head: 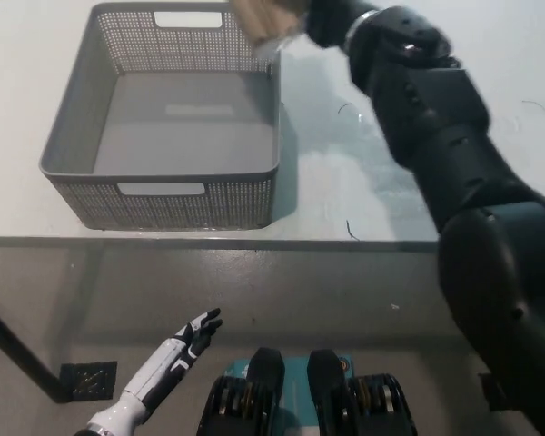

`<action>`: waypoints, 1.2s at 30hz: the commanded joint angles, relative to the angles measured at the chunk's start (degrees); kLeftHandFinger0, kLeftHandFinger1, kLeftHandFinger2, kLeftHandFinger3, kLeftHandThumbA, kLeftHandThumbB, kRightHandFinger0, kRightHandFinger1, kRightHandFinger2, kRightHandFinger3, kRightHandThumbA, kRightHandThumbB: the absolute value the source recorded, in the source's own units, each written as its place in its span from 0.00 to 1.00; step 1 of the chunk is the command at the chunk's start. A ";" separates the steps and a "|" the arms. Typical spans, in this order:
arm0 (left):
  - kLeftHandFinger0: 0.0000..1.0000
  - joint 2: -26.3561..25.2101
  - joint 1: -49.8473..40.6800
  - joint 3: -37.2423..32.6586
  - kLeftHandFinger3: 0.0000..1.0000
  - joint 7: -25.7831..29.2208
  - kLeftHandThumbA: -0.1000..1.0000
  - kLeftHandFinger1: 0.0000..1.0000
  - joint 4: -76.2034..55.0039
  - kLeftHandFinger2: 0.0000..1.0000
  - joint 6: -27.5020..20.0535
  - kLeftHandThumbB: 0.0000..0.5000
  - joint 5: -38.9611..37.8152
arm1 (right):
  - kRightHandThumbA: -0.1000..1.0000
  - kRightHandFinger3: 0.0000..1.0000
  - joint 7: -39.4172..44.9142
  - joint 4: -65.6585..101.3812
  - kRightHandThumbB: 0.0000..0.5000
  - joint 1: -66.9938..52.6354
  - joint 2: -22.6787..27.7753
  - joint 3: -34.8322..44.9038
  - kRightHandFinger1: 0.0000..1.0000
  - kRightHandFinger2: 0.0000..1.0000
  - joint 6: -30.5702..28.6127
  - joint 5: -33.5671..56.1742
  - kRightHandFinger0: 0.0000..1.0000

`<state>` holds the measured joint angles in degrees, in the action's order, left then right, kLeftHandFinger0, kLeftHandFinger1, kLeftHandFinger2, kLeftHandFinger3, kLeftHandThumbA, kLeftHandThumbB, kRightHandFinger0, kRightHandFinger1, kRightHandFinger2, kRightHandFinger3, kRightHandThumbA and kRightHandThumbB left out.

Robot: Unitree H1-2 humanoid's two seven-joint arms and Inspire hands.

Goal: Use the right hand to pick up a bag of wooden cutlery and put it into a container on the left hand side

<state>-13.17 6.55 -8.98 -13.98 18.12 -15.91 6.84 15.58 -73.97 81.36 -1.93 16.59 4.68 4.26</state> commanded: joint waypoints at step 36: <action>1.00 -2.00 3.20 -3.24 1.00 -3.33 1.00 1.00 -3.85 1.00 1.50 0.92 1.67 | 0.00 0.59 -13.12 -7.10 0.39 3.26 -7.75 -32.38 0.39 0.75 -9.70 -16.20 0.00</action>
<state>-13.98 8.71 -11.90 -16.09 15.87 -14.45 8.08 6.06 -82.31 81.00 -9.35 -14.51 -0.39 -9.51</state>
